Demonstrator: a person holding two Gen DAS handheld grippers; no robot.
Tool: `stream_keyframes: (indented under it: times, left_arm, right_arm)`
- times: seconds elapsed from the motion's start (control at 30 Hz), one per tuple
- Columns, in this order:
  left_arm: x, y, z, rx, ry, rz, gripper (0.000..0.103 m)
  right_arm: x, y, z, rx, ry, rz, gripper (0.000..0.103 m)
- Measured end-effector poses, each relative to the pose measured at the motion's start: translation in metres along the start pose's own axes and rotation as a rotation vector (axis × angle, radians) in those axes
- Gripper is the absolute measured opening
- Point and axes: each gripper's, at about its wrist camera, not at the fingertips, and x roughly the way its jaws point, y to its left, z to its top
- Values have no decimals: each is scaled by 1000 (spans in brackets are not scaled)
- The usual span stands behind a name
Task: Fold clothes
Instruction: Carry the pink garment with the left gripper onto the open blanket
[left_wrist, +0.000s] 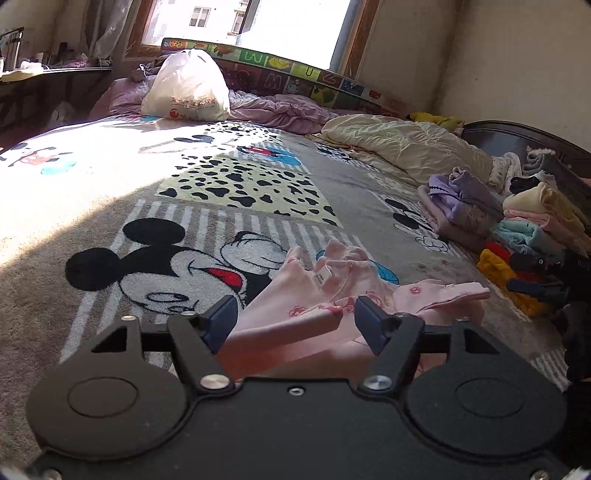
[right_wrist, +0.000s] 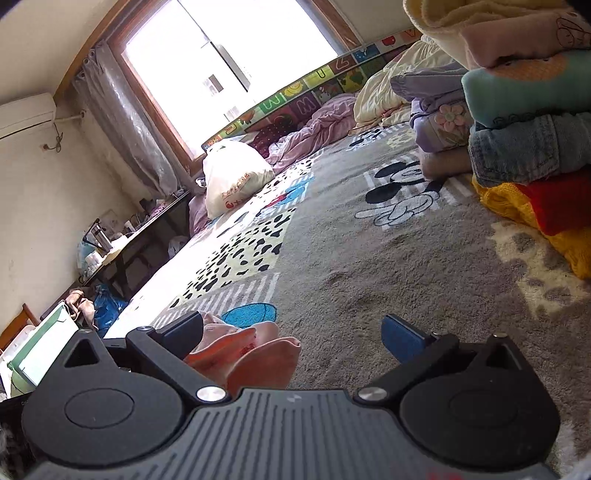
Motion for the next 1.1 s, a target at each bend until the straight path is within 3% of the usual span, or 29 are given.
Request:
stream_keyframes:
  times: [0.1, 0.23, 0.3, 0.4, 0.47, 0.57, 0.63, 0.67, 0.73, 0.8, 0.9, 1.1]
  left_arm:
    - [5, 3, -2, 0, -4, 3, 69]
    - [14, 15, -4, -1, 11, 29, 65]
    - [21, 26, -4, -31, 42, 44, 26]
    - [26, 50, -4, -137, 68, 127, 12]
    - [24, 70, -3, -218, 66, 223, 12]
    - [14, 85, 1, -293, 18, 243, 15]
    - [7, 87, 4, -320, -20, 217, 32]
    - [3, 88, 6, -332, -39, 200, 50]
    - [4, 89, 13, -342, -45, 147, 54]
    - [12, 89, 25, -310, -44, 127, 54]
    - [31, 91, 47, -235, -17, 89, 54]
    - [78, 83, 76, 6, 151, -86, 54]
  right_arm:
    - [23, 27, 26, -123, 74, 24, 88]
    - [65, 66, 57, -289, 198, 70, 84]
    - [90, 83, 67, -366, 270, 82, 84]
    - [125, 100, 64, -461, 385, 79, 84]
    - [144, 101, 57, -483, 458, 80, 84]
    - [172, 102, 46, -515, 567, 82, 83]
    - [188, 100, 40, -521, 629, 88, 82]
    - [192, 97, 37, -509, 644, 97, 79]
    - [198, 91, 33, -482, 667, 123, 76]
    - [200, 87, 32, -467, 679, 163, 70]
    - [203, 85, 33, -469, 695, 209, 70]
    - [213, 88, 45, -498, 723, 286, 68]
